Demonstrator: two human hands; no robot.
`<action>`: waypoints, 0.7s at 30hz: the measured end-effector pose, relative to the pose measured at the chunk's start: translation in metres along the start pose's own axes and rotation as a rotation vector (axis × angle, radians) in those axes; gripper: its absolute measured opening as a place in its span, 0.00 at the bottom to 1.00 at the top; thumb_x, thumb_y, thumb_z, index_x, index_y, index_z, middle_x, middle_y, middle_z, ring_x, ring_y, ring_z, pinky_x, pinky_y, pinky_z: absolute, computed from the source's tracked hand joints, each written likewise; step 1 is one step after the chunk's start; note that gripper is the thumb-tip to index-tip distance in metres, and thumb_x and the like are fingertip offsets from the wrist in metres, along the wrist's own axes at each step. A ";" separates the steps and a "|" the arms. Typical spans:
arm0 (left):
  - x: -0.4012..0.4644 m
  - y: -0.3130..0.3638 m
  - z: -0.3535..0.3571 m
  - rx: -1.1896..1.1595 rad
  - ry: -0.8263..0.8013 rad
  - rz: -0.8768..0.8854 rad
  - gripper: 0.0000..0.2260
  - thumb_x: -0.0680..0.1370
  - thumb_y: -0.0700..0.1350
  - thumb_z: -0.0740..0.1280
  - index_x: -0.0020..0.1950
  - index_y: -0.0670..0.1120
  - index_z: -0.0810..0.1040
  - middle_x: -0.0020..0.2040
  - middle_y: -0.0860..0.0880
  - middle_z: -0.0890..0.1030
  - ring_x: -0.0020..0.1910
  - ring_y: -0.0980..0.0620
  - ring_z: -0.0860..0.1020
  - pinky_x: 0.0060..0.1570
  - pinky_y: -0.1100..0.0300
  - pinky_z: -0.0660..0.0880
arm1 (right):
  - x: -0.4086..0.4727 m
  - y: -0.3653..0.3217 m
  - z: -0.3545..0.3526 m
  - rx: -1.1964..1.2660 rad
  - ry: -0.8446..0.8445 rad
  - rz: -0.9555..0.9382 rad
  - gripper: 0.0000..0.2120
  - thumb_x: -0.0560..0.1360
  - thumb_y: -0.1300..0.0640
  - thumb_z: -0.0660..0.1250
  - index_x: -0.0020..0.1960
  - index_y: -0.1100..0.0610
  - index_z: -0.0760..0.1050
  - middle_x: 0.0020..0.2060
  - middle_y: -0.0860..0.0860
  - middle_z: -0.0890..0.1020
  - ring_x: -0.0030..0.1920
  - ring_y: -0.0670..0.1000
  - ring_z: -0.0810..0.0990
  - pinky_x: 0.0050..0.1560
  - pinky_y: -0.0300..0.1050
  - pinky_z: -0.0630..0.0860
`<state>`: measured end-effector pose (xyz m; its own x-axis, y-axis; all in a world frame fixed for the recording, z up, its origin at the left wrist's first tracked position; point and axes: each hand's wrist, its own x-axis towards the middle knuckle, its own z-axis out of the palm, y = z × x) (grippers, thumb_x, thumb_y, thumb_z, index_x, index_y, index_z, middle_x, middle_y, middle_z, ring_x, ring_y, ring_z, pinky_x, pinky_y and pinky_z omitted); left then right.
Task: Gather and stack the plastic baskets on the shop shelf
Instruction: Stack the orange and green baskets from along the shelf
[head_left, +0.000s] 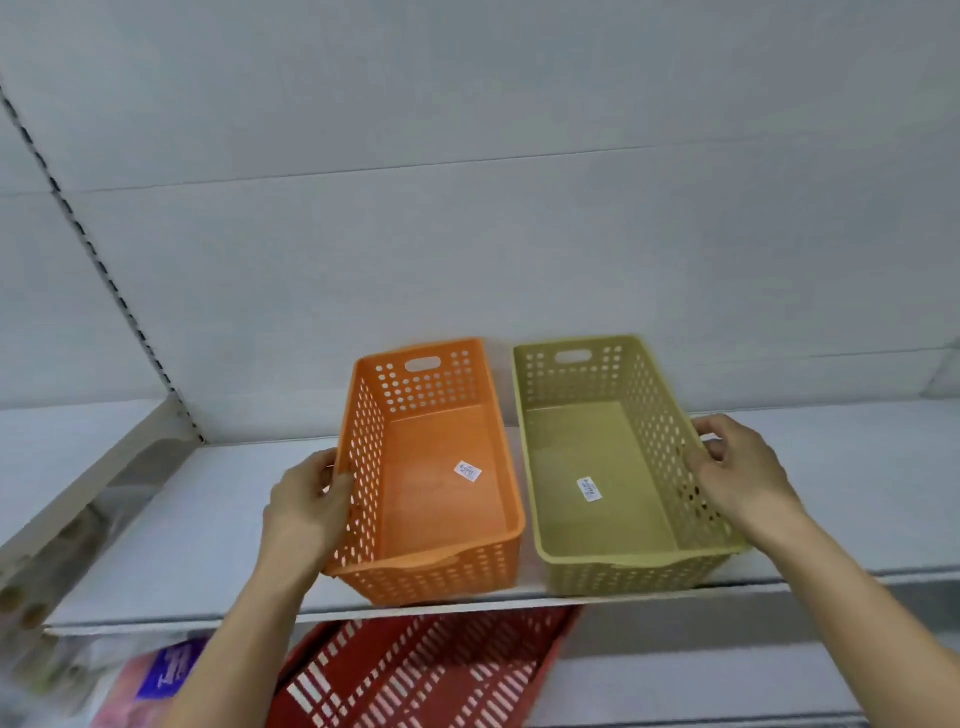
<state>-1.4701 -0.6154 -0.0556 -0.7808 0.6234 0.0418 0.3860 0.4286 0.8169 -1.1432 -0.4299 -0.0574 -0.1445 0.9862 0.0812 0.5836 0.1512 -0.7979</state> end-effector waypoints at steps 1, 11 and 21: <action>-0.005 0.011 0.010 -0.007 -0.013 0.022 0.20 0.71 0.56 0.57 0.58 0.56 0.79 0.52 0.49 0.85 0.47 0.45 0.83 0.52 0.43 0.79 | 0.001 0.009 -0.014 0.012 0.030 -0.001 0.05 0.75 0.53 0.63 0.51 0.47 0.74 0.44 0.50 0.83 0.44 0.55 0.81 0.43 0.49 0.75; -0.099 0.140 0.144 -0.132 -0.153 0.183 0.17 0.72 0.58 0.59 0.58 0.57 0.77 0.52 0.52 0.85 0.49 0.47 0.83 0.54 0.43 0.79 | -0.005 0.112 -0.198 0.061 0.225 0.012 0.09 0.69 0.51 0.63 0.49 0.44 0.76 0.43 0.48 0.85 0.46 0.54 0.83 0.50 0.57 0.79; -0.231 0.300 0.298 -0.279 -0.319 0.351 0.07 0.79 0.44 0.60 0.51 0.52 0.77 0.40 0.58 0.80 0.40 0.54 0.80 0.38 0.55 0.78 | -0.034 0.214 -0.428 -0.015 0.402 -0.004 0.10 0.74 0.64 0.63 0.51 0.51 0.74 0.41 0.48 0.83 0.42 0.48 0.82 0.42 0.46 0.77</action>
<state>-1.0271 -0.4358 0.0085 -0.4242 0.8835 0.1986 0.4174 -0.0038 0.9087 -0.6712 -0.4018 0.0248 0.1756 0.9331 0.3139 0.5960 0.1530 -0.7882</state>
